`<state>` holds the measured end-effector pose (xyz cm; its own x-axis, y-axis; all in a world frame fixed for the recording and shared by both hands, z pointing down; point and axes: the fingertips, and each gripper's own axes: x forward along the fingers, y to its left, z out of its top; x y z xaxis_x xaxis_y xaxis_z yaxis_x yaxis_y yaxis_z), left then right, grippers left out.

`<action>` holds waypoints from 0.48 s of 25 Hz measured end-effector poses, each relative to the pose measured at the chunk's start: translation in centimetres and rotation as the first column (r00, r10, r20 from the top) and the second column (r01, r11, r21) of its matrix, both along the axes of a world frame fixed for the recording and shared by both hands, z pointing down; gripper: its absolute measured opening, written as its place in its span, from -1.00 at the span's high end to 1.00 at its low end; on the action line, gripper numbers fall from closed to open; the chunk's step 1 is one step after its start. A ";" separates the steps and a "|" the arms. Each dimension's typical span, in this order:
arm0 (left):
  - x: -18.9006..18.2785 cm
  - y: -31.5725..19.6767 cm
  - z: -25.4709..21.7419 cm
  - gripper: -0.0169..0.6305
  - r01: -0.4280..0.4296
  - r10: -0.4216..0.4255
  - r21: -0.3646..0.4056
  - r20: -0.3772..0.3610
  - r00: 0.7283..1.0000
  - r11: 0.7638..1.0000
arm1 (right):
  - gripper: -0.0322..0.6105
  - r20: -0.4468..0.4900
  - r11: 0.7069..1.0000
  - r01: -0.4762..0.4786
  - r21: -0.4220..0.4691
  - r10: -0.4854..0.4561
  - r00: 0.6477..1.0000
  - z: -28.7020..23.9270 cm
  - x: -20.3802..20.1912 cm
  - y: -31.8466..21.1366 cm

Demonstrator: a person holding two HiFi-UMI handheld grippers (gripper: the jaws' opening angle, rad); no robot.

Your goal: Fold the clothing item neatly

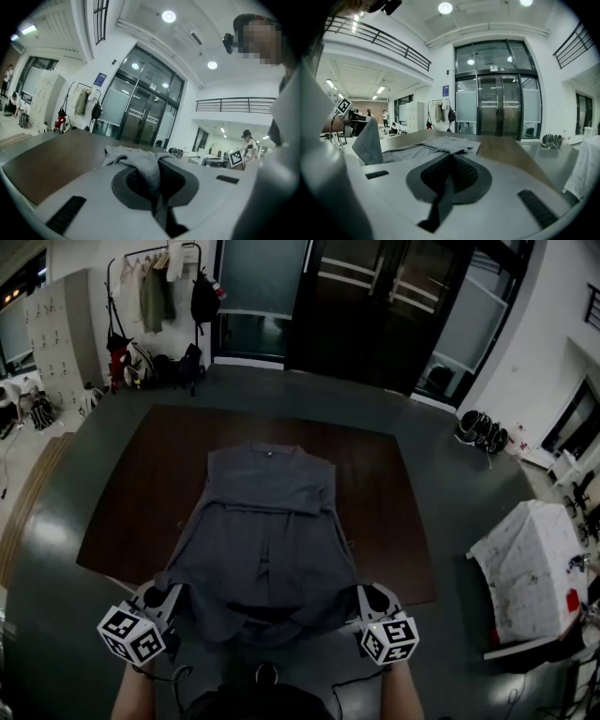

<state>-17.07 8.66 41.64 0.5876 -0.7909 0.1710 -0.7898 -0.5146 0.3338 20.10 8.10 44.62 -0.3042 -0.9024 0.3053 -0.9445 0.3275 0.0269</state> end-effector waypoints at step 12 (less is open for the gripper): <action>-1.4 -13.3 -5.9 0.89 0.117 -0.120 0.072 0.037 0.992 0.990 | 0.92 0.040 0.999 -0.033 -0.010 0.033 0.999 -6.1 1.8 -14.1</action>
